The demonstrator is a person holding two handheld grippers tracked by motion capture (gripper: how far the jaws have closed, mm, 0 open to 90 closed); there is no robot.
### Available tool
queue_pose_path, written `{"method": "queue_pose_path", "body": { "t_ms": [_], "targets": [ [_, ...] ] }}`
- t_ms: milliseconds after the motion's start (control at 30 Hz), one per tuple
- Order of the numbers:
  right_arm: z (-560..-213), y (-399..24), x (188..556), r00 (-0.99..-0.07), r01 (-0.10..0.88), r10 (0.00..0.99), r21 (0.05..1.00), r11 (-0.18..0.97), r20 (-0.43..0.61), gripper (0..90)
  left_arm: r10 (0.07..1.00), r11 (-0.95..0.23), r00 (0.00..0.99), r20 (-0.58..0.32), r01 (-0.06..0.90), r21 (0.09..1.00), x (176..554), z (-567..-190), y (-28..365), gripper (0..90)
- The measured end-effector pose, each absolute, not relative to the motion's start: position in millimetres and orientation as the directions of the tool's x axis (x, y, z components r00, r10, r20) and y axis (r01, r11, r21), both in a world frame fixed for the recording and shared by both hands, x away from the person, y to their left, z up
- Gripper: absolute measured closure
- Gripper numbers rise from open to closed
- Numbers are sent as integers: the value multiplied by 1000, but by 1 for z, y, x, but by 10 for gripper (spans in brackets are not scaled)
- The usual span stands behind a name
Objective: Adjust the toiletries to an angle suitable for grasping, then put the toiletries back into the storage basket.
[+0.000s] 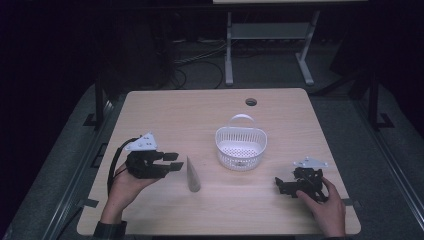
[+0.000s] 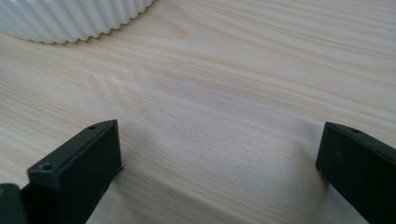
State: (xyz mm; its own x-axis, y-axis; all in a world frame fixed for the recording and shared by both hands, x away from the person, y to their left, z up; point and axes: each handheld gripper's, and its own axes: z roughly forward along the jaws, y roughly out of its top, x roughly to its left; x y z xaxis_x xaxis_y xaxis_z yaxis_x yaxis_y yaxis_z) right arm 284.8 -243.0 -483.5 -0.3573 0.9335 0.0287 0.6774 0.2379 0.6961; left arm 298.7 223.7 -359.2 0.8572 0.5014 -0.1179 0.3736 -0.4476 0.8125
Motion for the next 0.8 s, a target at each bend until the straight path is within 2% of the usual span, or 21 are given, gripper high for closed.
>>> {"method": "queue_pose_path", "body": {
  "t_ms": [33,67,100,133,267,367,467,800],
  "targets": [
    [-483,-243,285,-357,677,934,696,238,29,0,500,-449,858,-120,375,811,298,-359,224,513],
    [-483,-243,285,-357,678,934,696,238,29,0,493,-453,861,-126,377,808,297,-359,225,468],
    [-483,-243,285,-357,678,934,696,238,29,0,492,-461,863,-116,371,806,296,-358,225,373],
    [-483,-243,285,-357,678,934,696,238,29,0,494,-464,863,-109,367,806,295,-358,225,373],
    [-483,-243,285,-357,677,934,696,238,29,0,470,-497,878,-89,346,796,292,-357,221,245],
    [-484,-243,285,-357,678,934,696,238,29,0,456,-508,887,-79,332,795,290,-356,217,183],
    [-483,-243,285,-357,678,934,696,238,29,0,447,-510,891,-75,323,797,289,-355,214,151],
    [-484,-243,285,-360,675,933,697,242,25,0,409,-530,911,-55,286,798,291,-355,198,135]
  ]
}}
